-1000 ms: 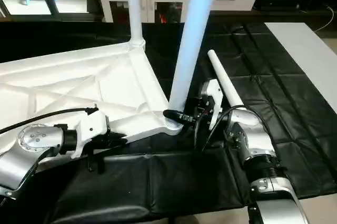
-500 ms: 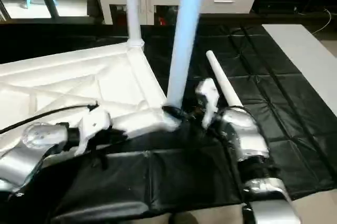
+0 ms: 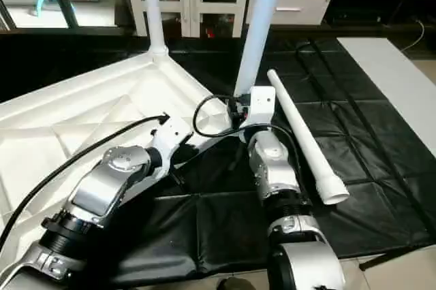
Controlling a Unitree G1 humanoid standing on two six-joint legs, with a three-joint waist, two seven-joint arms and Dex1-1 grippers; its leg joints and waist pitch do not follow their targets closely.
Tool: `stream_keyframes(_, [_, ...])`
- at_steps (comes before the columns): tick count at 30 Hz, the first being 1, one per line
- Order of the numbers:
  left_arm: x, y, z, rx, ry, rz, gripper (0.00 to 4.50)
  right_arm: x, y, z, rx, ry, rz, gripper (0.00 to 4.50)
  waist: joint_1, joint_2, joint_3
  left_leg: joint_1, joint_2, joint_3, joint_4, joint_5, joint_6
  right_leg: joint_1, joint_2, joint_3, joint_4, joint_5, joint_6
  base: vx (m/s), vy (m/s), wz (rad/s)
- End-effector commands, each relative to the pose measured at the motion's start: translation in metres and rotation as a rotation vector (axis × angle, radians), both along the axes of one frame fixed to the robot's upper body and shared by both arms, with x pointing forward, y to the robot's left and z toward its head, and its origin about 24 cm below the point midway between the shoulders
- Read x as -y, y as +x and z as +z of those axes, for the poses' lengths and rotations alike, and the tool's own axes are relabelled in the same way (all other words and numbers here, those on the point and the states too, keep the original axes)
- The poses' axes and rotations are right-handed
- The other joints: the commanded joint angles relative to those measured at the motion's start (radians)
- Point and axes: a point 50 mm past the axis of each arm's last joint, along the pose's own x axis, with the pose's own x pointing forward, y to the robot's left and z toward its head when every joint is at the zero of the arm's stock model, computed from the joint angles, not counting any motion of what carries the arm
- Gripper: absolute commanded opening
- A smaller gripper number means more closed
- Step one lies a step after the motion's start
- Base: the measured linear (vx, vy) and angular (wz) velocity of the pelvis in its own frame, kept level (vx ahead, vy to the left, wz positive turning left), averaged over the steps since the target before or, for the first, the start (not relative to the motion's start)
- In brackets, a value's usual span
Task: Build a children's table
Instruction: Rotate leg to tighten
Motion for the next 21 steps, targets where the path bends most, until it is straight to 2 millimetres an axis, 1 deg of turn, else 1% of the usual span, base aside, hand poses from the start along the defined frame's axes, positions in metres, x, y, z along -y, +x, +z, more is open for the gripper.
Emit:
stream_keyframes(1, [0.015, -0.005, -0.005, 0.004, -0.011, -0.074, 0.00, -0.029, -0.020, -0.041, -0.197, 0.055, 0.103, 1.96, -0.005, 0.004, -0.036, 0.016, 0.053, -0.036, -0.086, -0.397, 0.002, 0.007, -0.070, 0.041, -0.095, -0.420, -0.145, 0.000, 0.000, 0.00])
stream_keyframes(2, [0.012, -0.007, -0.004, 0.019, -0.008, -0.102, 0.00, -0.029, -0.019, -0.039, -0.187, 0.069, 0.119, 1.96, -0.007, 0.004, -0.036, 0.014, 0.052, -0.039, -0.087, -0.407, 0.003, 0.007, -0.072, 0.041, -0.098, -0.447, -0.135, 0.000, 0.000, 0.00])
stream_keyframes(3, [0.008, -0.008, -0.005, 0.018, -0.008, -0.120, 0.00, -0.027, -0.018, -0.036, -0.166, 0.079, 0.148, 1.96, -0.008, 0.004, -0.035, 0.013, 0.052, -0.039, -0.087, -0.411, 0.003, 0.006, -0.073, 0.041, -0.098, -0.455, -0.133, 0.000, 0.000, 0.00])
stream_keyframes(4, [0.001, -0.012, -0.005, 0.015, -0.007, -0.156, 0.00, -0.024, -0.016, -0.029, -0.124, 0.094, 0.206, 1.96, -0.009, 0.003, -0.037, 0.010, 0.052, -0.041, -0.087, -0.409, 0.008, 0.009, -0.075, 0.042, -0.098, -0.457, -0.132, 0.000, 0.000, 0.00])
stream_keyframes(5, [-0.004, -0.014, -0.006, 0.011, -0.006, -0.179, 0.00, -0.022, -0.015, -0.025, -0.096, 0.102, 0.246, 1.96, -0.012, 0.003, -0.037, 0.003, 0.055, -0.043, -0.089, -0.394, 0.017, 0.014, -0.077, 0.043, -0.095, -0.442, -0.138, 0.000, 0.000, 0.00])
stream_keyframes(6, [-0.012, -0.018, -0.006, 0.012, 0.000, -0.218, 0.00, -0.017, -0.015, -0.018, -0.040, 0.091, 0.321, 1.96, -0.014, 0.004, -0.037, -0.001, 0.055, -0.043, -0.090, -0.381, 0.019, 0.017, -0.077, 0.043, -0.093, -0.425, -0.143, 0.000, 0.000, 0.00])
stream_keyframes(7, [-0.020, -0.022, -0.007, 0.014, 0.007, -0.254, 0.00, -0.013, -0.016, -0.012, 0.007, 0.070, 0.402, 2.31, -0.015, 0.008, -0.036, -0.006, 0.057, -0.044, -0.091, -0.367, 0.029, 0.020, -0.077, 0.042, -0.091, -0.404, -0.153, 0.000, 0.000, 0.00])
stream_keyframes(8, [-0.032, -0.028, -0.006, 0.013, 0.004, -0.303, 0.00, -0.004, -0.019, -0.007, 0.052, 0.015, 0.506, 2.31, -0.015, 0.008, -0.040, -0.004, 0.059, -0.043, -0.089, -0.355, 0.032, 0.022, -0.077, 0.043, -0.090, -0.379, -0.161, 0.000, 0.000, 0.00])
stream_keyframes(9, [-0.039, -0.031, -0.006, 0.009, 0.005, -0.323, 0.00, 0.000, -0.022, -0.005, 0.066, -0.009, 0.567, 2.52, -0.015, 0.006, -0.041, -0.006, 0.060, -0.036, -0.086, -0.305, 0.057, 0.025, -0.074, 0.045, -0.081, -0.288, -0.198, 0.000, 0.000, 0.00])
stream_keyframes(10, [-0.051, -0.036, -0.006, 0.008, 0.011, -0.355, 0.00, 0.010, -0.027, -0.001, 0.084, -0.045, 0.680, 2.52, -0.009, 0.008, -0.041, -0.004, 0.058, -0.038, -0.086, -0.295, 0.063, 0.027, -0.073, 0.042, -0.080, -0.279, -0.203, 0.000, 0.000, 0.00])
stream_keyframes(11, [-0.053, -0.037, -0.006, 0.008, 0.012, -0.358, 0.00, 0.011, -0.027, 0.000, 0.085, -0.049, 0.693, 2.69, -0.010, 0.007, -0.042, -0.005, 0.060, -0.036, -0.084, -0.280, 0.081, 0.031, -0.074, 0.044, -0.078, -0.263, -0.214, 0.000, 0.000, 0.00])
stream_keyframes(12, [-0.062, -0.039, -0.006, 0.025, 0.029, -0.372, 0.00, 0.019, -0.031, 0.002, 0.089, -0.073, 0.761, 2.76, -0.006, 0.012, -0.042, 0.001, 0.061, -0.032, -0.082, -0.261, 0.095, 0.026, -0.071, 0.043, -0.077, -0.238, -0.229, 0.000, 0.000, 0.00])
stream_keyframes(13, [-0.067, -0.040, -0.006, 0.023, 0.036, -0.371, 0.00, 0.024, -0.032, 0.003, 0.090, -0.078, 0.789, 2.76, -0.009, 0.010, -0.042, -0.002, 0.062, -0.030, -0.083, -0.243, 0.099, 0.028, -0.071, 0.045, -0.073, -0.217, -0.240, 0.000, 0.000, 0.00])
stream_keyframes(14, [-0.083, -0.042, -0.007, 0.007, 0.054, -0.367, 0.00, 0.037, -0.036, 0.008, 0.087, -0.090, 0.864, 2.91, -0.002, 0.012, -0.047, 0.001, 0.062, -0.030, -0.080, -0.208, 0.112, 0.031, -0.070, 0.042, -0.068, -0.172, -0.256, 0.000, 0.000, 0.00])
stream_keyframes(15, [-0.083, -0.042, -0.007, 0.007, 0.054, -0.367, 0.00, 0.037, -0.036, 0.008, 0.087, -0.090, 0.864, 3.01, 0.000, 0.011, -0.049, 0.000, 0.062, -0.029, -0.077, -0.183, 0.121, 0.034, -0.069, 0.043, -0.062, -0.138, -0.262, 0.000, 0.000, 0.00])
stream_keyframes(16, [-0.090, -0.043, -0.008, -0.008, 0.058, -0.364, 0.00, 0.043, -0.037, 0.011, 0.083, -0.089, 0.896, 3.10, 0.002, 0.013, -0.045, 0.001, 0.063, -0.026, -0.077, -0.157, 0.139, 0.031, -0.069, 0.043, -0.058, -0.102, -0.280, 0.000, 0.000, 0.00])
stream_keyframes(17, [-0.096, -0.045, -0.007, -0.024, 0.063, -0.368, 0.00, 0.049, -0.039, 0.014, 0.082, -0.087, 0.931, 3.18, 0.004, 0.013, -0.045, 0.001, 0.063, -0.025, -0.076, -0.153, 0.146, 0.032, -0.071, 0.043, -0.058, -0.098, -0.285, 0.000, 0.000, 0.00])
stream_keyframes(18, [-0.098, -0.046, -0.007, -0.029, 0.064, -0.370, 0.00, 0.051, -0.039, 0.015, 0.082, -0.087, 0.944, 3.18, 0.006, 0.014, -0.045, 0.001, 0.064, -0.024, -0.076, -0.154, 0.147, 0.032, -0.072, 0.043, -0.057, -0.101, -0.288, 0.000, 0.000, 0.00])
stream_keyframes(19, [-0.098, -0.046, -0.007, -0.029, 0.064, -0.370, 0.00, 0.051, -0.039, 0.015, 0.082, -0.087, 0.944, 3.35, 0.006, 0.014, -0.042, 0.003, 0.065, -0.023, -0.077, -0.154, 0.146, 0.030, -0.071, 0.044, -0.059, -0.110, -0.289, 0.000, 0.000, 0.00])
stream_keyframes(21, [-0.101, -0.047, -0.006, -0.034, 0.061, -0.372, 0.00, 0.055, -0.038, 0.017, 0.109, -0.124, 0.939, 3.35, 0.007, 0.011, -0.042, 0.003, 0.065, -0.023, -0.076, -0.161, 0.134, 0.030, -0.073, 0.044, -0.060, -0.134, -0.288, 0.000, 0.000, 0.00])
